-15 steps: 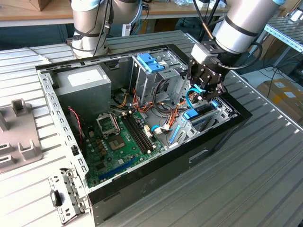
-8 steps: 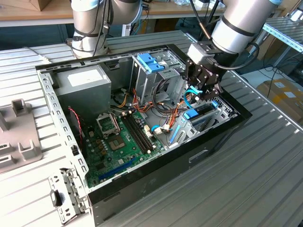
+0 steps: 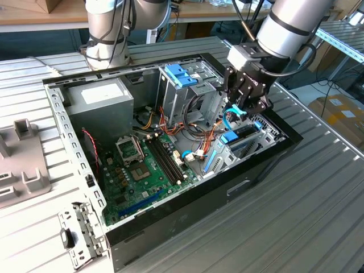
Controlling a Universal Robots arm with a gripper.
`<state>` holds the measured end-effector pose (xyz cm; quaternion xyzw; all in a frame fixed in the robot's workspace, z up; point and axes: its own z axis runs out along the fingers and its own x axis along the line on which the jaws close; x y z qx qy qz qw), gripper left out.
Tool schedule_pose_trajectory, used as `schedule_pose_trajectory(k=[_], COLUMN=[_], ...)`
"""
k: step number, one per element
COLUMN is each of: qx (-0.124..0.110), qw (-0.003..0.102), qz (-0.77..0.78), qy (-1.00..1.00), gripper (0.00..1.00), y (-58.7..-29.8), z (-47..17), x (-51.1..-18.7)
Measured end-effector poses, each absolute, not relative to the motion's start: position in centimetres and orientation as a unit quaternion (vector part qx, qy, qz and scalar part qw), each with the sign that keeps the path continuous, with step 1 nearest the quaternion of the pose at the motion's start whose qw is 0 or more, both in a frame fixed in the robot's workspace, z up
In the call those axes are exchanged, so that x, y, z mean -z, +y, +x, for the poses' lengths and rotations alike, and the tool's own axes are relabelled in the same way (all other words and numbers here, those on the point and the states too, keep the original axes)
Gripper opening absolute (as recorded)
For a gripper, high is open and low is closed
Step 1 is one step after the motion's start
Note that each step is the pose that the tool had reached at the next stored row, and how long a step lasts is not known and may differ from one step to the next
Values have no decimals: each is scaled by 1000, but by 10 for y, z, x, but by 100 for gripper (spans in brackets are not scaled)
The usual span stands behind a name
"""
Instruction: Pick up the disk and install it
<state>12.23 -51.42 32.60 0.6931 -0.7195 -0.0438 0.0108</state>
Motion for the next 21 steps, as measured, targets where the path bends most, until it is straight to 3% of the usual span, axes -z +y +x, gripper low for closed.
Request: schedule_pose_trajectory(k=[21], qx=[44], qw=[10], qz=[685], qy=[-728], gripper=[33], y=[-533], z=[123], x=[-340])
